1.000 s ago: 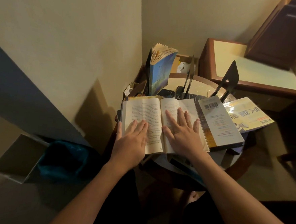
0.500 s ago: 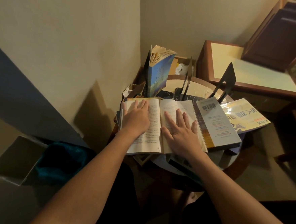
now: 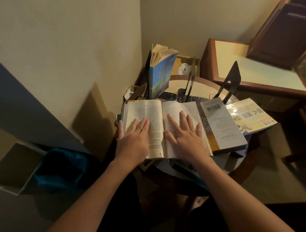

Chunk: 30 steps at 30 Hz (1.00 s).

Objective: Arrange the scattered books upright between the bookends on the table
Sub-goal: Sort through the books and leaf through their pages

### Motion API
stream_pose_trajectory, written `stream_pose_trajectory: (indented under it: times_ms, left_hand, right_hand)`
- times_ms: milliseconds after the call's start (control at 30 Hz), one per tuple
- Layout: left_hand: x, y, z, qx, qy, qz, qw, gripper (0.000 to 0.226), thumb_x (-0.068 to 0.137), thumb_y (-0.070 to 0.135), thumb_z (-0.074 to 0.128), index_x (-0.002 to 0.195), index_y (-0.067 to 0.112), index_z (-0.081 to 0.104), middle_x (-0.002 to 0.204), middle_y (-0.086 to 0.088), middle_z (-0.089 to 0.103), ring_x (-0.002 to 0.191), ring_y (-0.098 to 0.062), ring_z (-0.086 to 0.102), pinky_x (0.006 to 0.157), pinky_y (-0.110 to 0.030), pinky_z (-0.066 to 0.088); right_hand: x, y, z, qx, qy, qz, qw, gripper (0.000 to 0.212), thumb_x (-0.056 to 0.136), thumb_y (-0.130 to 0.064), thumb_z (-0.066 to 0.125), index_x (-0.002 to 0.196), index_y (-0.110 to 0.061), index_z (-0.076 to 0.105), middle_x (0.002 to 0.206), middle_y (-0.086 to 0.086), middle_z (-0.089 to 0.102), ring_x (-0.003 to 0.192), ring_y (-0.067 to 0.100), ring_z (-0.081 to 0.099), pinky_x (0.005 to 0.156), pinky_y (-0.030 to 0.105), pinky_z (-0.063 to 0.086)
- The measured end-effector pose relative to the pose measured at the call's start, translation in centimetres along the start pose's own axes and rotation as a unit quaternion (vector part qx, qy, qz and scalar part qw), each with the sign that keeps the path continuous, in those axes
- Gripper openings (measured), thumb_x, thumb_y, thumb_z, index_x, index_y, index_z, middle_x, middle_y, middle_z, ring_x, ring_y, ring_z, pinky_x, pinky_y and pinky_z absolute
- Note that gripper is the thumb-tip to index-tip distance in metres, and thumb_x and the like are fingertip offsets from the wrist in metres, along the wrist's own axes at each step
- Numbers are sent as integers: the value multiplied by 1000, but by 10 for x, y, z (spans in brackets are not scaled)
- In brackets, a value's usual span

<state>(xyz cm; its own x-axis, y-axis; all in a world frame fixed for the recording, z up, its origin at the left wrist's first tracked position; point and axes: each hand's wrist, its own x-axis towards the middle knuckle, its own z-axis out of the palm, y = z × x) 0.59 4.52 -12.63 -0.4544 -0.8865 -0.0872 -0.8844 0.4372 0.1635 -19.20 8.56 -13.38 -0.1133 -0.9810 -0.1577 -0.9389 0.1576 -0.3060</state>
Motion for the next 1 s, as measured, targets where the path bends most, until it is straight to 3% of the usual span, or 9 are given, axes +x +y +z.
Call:
stream_pose_trajectory:
  times_ms: [200,367,533,633,767,1000]
  left_hand:
    - [67,4,-10,-12,-5,-22,1000,66,102,22,35,162,22,7,168,5,15,156,-22,7,119,-65,-10]
    - [1,17,-1,-51,27,-33,998,70,102,24,41,161,17,3,169,0,11,156,-19,4,123,-60,-3]
    - [-61,23,10,-35,38,-17,999,63,103,26,34,160,17,9,168,1,14,155,-16,6,125,-57,1]
    - [-36,22,1,-71,22,-27,997,59,107,35,23,160,16,7,168,0,12,155,-15,4,126,-50,-3]
    - [30,30,-6,-86,-30,-68,994,77,104,57,14,159,9,-8,169,-9,-6,156,-22,-7,126,-45,-4]
    - [61,26,8,-61,-9,-65,996,77,103,60,8,158,10,-12,168,-7,-14,154,-20,-18,124,-45,-12]
  right_hand:
    - [0,-2,-1,0,0,9,1000,62,96,-73,11,150,-57,-15,165,-4,-22,151,21,-23,121,56,-14]
    - [0,-1,1,-1,5,7,1000,61,97,-73,10,150,-57,-16,165,-5,-23,151,20,-24,121,56,-14]
    - [1,0,3,-3,6,6,1000,61,96,-73,10,149,-58,-17,165,-5,-24,151,20,-24,121,55,-15]
    - [1,-1,2,6,4,8,1000,62,96,-73,11,149,-58,-16,165,-6,-23,151,19,-24,121,55,-14]
    - [0,0,0,8,-1,4,1000,61,97,-73,9,149,-57,-18,165,-5,-24,151,20,-24,121,56,-12]
    - [9,-1,1,34,-12,14,999,61,103,-60,13,154,-46,-16,165,-3,-23,150,21,-25,120,55,-16]
